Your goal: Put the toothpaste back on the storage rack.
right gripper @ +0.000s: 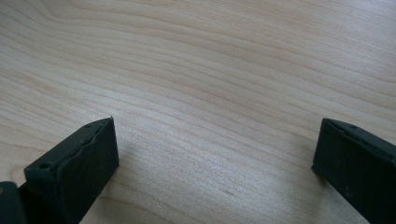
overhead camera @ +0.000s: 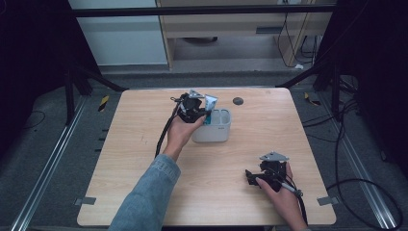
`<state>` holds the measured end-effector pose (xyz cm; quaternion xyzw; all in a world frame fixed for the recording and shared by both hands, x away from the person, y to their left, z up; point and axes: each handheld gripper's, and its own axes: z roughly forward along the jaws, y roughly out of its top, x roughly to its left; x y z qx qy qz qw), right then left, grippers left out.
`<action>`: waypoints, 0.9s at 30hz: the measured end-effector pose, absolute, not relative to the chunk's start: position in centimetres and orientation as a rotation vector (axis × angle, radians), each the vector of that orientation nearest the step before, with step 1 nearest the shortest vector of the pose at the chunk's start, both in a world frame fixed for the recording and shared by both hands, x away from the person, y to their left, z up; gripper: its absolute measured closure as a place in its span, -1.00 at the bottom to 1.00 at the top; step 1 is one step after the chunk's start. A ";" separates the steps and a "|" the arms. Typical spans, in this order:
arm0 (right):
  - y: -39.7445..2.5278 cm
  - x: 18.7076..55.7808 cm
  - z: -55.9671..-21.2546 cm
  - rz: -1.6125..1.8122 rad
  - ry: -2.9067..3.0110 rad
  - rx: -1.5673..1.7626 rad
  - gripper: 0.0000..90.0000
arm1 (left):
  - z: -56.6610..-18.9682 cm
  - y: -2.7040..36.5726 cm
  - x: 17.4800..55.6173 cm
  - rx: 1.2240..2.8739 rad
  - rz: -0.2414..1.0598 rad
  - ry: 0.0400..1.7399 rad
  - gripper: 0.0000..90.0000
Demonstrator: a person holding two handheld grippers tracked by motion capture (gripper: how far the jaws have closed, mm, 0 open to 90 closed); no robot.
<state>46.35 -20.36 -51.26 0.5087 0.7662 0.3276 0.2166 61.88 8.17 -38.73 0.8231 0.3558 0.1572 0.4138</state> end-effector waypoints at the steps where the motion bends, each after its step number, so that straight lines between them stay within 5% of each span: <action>1: -20.4 46.4 -51.3 0.907 2.123 1.409 -0.99 | -38.8 8.2 61.9 2.069 0.395 0.894 0.75; 27: -20.4 46.4 -51.3 0.907 2.123 1.408 -0.99 | -38.5 6.5 62.8 2.120 0.362 0.929 0.73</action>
